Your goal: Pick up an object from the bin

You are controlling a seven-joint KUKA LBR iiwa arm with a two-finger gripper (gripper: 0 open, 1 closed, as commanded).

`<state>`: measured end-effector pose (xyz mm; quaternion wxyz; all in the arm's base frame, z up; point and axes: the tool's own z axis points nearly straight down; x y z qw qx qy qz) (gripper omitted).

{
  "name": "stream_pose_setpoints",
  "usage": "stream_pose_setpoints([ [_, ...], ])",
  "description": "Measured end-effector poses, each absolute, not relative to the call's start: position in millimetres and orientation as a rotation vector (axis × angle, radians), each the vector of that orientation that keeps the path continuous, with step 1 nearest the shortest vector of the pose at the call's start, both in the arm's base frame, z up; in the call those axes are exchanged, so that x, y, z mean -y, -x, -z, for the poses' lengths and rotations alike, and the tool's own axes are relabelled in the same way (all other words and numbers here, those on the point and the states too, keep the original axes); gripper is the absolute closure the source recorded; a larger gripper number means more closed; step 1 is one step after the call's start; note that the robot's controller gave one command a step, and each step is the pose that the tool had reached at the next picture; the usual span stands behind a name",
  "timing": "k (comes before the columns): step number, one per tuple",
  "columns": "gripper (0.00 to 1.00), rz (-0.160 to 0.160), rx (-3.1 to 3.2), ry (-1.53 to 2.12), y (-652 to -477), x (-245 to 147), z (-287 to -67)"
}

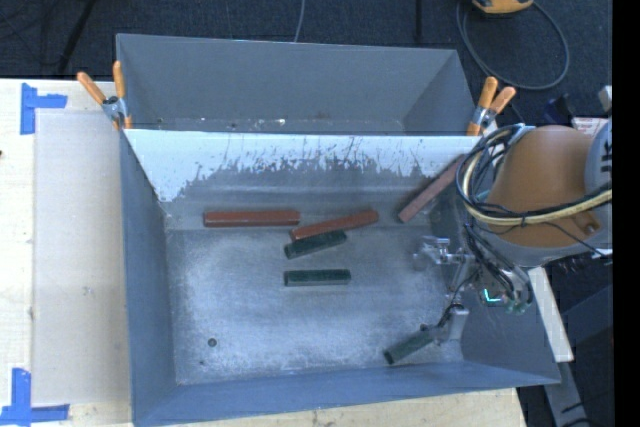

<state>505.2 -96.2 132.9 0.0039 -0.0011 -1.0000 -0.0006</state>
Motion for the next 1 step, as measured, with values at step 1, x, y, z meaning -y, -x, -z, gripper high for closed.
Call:
stream_pose_setpoints([
  [1, 0.00, 0.000, 3.140, -0.001, -507.1, 96.0, -135.9],
])
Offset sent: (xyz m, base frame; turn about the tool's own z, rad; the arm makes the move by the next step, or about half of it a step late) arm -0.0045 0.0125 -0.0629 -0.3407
